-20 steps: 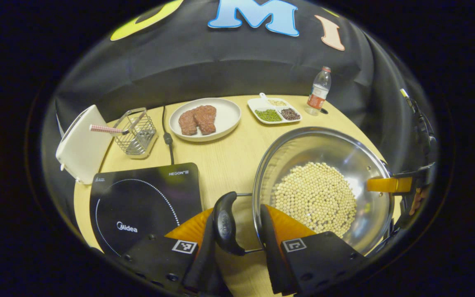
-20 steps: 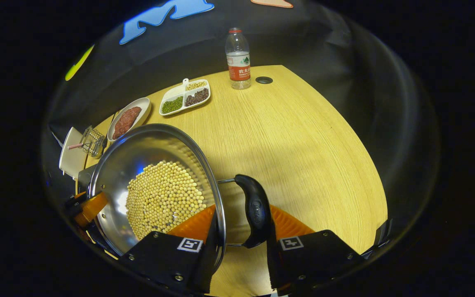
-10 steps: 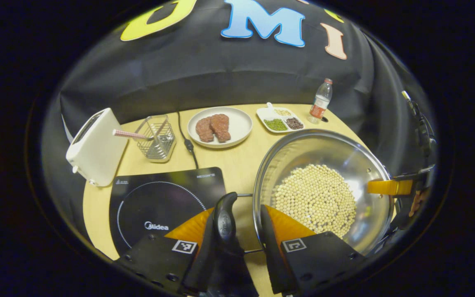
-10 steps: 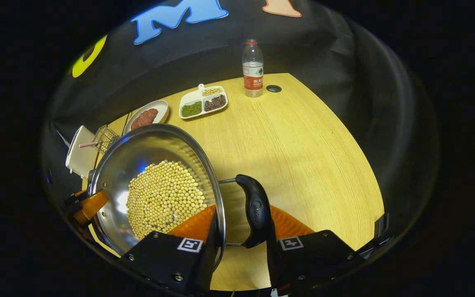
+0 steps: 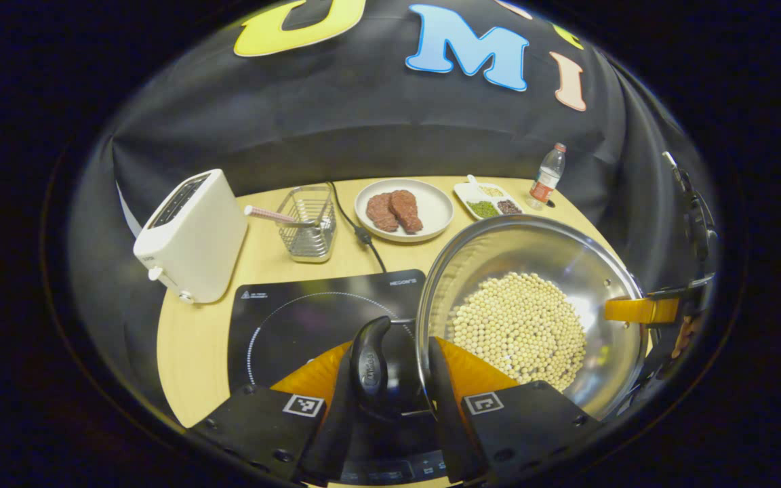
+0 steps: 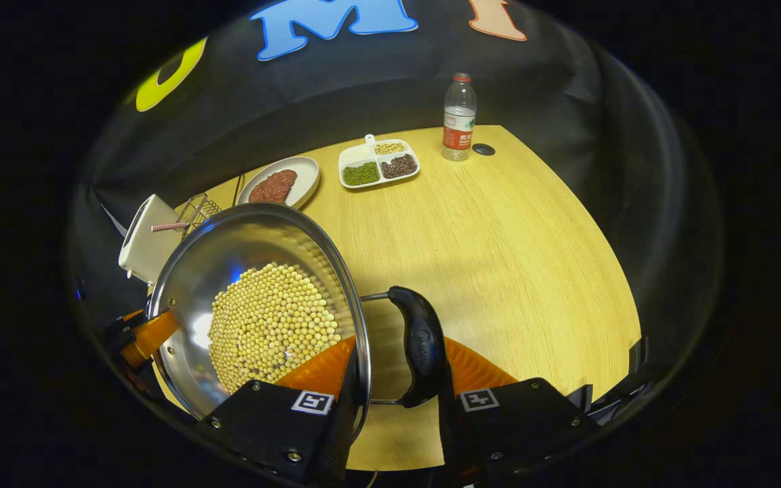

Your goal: First push the handle of the pot to place it horizontally, then grasp the pot with both hands and set it on the induction cooktop.

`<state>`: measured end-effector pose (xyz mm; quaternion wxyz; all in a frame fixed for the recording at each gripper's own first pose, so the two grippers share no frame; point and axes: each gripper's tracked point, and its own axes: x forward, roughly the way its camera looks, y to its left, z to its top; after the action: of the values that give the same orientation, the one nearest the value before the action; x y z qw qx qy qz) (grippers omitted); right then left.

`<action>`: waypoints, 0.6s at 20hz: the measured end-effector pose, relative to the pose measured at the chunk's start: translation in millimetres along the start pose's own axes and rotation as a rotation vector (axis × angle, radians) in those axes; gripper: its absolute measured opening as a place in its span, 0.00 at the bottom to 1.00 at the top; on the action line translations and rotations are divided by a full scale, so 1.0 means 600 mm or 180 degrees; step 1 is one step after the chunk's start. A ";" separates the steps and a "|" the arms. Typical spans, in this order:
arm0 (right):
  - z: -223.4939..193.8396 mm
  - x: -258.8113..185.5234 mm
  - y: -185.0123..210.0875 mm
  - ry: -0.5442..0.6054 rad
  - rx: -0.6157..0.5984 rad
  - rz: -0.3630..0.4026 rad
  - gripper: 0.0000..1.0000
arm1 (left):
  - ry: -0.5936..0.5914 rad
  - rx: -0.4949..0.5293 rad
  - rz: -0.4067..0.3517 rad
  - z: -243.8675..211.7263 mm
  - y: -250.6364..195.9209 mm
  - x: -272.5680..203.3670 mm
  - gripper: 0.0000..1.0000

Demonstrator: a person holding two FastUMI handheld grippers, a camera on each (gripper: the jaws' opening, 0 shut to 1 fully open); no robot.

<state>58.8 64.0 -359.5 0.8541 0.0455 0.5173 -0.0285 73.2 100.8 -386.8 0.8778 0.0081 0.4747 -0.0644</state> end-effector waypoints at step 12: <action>-0.015 0.008 0.128 0.0081 -0.0143 0.0089 0.53 | 0.0049 -0.0117 0.0097 -0.019 0.135 -0.023 0.58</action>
<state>60.3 141.6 -364.5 0.8485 0.0339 0.5280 -0.0043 66.0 183.4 -385.7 0.8750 -0.0004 0.4824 -0.0422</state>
